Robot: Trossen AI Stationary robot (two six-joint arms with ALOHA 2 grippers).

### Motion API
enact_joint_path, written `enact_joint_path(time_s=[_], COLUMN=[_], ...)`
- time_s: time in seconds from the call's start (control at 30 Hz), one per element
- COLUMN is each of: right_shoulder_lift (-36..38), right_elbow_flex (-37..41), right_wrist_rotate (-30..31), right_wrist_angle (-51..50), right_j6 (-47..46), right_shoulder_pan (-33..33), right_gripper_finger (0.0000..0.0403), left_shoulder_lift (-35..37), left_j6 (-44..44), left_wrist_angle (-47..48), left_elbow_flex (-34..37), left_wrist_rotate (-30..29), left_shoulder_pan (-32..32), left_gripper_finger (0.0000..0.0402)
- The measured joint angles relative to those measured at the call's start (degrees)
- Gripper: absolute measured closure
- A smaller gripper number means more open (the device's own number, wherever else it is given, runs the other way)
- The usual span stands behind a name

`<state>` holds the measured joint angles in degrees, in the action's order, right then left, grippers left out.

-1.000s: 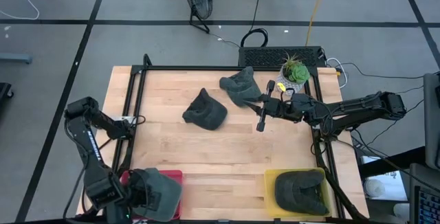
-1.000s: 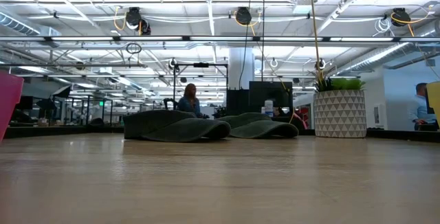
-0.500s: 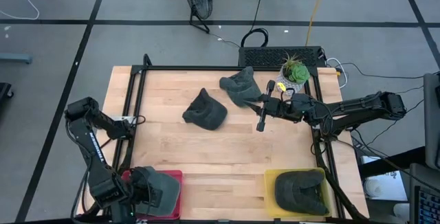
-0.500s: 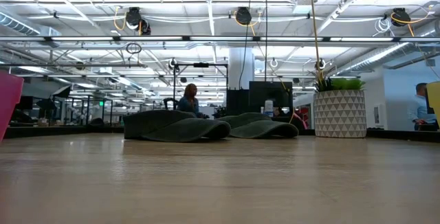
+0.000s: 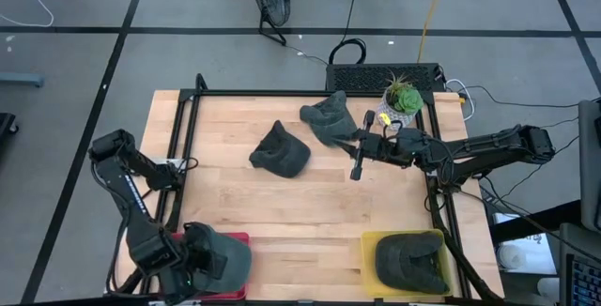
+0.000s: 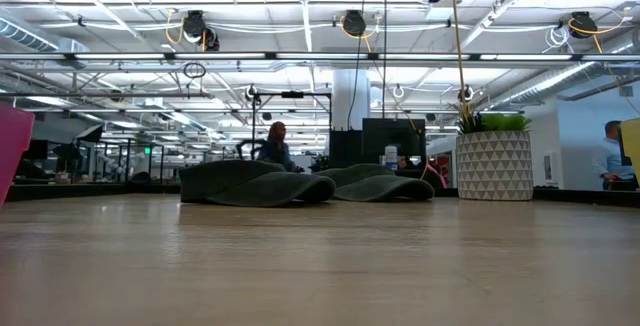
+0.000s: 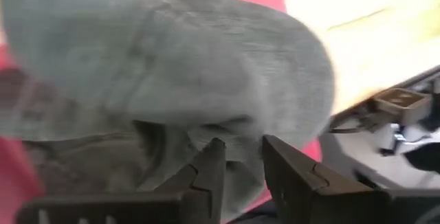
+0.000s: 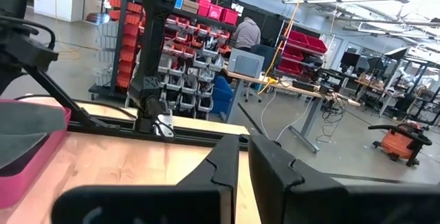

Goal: Pick & Place hat
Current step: Put the grey cap into the pink bin

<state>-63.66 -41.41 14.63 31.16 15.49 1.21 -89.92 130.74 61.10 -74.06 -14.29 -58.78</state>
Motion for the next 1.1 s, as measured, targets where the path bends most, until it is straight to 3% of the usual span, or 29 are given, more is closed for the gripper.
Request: enact_joint_path(time_s=[0.17,0.43,0.73,0.87,1.1], right_shoulder_lift=[0.0,0.0,0.0,0.0,0.0], right_elbow_flex=[0.0,0.0,0.0,0.0,0.0], right_wrist_rotate=[0.0,0.0,0.0,0.0,0.0], right_wrist_angle=[-1.0,-1.4,-3.9,-3.9,-3.8], right_j6=[0.0,-1.3,-1.3,-1.3,-2.2], right_shoulder_pan=[0.0,0.0,0.0,0.0,0.0], right_gripper_finger=[0.0381,0.0381,0.0381,0.0381,0.0381], left_shoulder_lift=[2.2,8.2,1.7,0.6,0.6], left_j6=[-3.3,-18.0,-31.7,-35.8,-36.8], left_wrist_angle=[5.0,-1.9,-7.1,-8.9,-4.0], left_elbow_flex=[-0.4,-0.5,-0.5,-0.5,-0.5], left_wrist_rotate=[8.3,10.2,19.4,18.9,18.5], left_shoulder_pan=[0.0,-1.1,-1.6,-0.6,-0.1], left_gripper_finger=[0.0284,0.0281,0.0276,0.0241,0.0143])
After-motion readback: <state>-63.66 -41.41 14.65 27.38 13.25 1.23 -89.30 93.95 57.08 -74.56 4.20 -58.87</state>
